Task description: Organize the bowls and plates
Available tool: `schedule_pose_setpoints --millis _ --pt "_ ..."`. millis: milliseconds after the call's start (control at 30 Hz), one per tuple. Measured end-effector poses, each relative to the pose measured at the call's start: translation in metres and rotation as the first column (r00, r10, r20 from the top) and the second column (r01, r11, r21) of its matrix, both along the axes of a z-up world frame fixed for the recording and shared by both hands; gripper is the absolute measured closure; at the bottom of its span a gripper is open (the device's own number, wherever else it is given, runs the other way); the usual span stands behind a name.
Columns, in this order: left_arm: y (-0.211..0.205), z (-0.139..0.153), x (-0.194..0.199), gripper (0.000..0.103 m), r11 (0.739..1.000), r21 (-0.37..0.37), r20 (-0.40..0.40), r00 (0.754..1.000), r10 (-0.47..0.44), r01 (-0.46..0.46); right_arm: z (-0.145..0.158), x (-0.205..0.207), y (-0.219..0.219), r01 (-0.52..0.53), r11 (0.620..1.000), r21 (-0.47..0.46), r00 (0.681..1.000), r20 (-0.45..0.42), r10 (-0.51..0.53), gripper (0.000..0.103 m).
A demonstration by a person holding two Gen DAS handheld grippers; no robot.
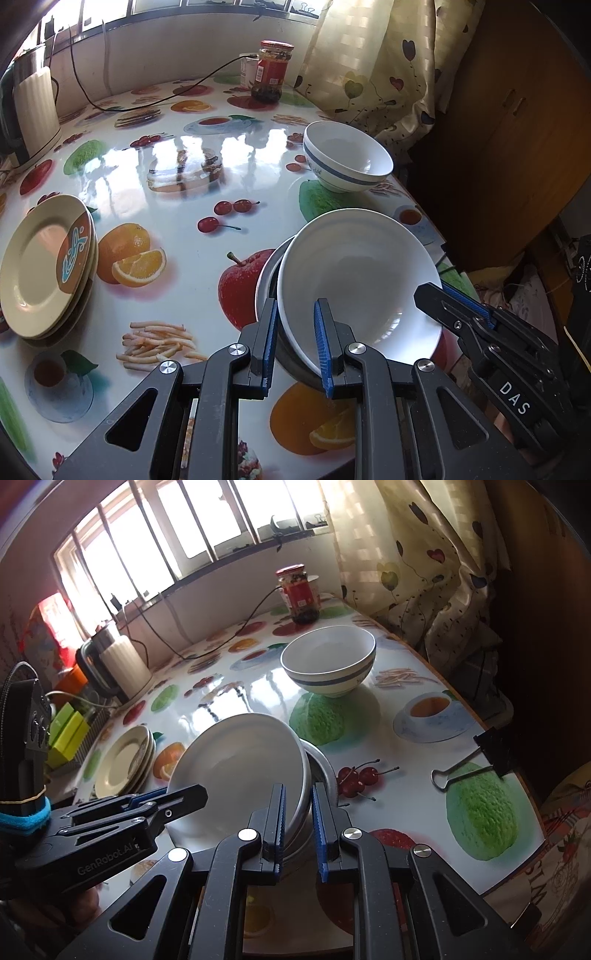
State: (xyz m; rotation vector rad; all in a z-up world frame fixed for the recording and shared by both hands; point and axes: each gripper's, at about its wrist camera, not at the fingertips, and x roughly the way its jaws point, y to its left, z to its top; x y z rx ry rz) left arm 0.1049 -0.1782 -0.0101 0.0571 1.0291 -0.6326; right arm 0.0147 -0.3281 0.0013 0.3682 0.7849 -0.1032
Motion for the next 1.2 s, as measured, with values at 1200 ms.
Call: schedule_pose_setpoints --millis 1200 --pt "0.004 0.013 0.012 0.082 0.999 -0.034 0.027 1.0 -0.004 0.005 0.006 0.006 -0.009 0.024 1.0 0.019 1.0 0.018 -0.024 0.068"
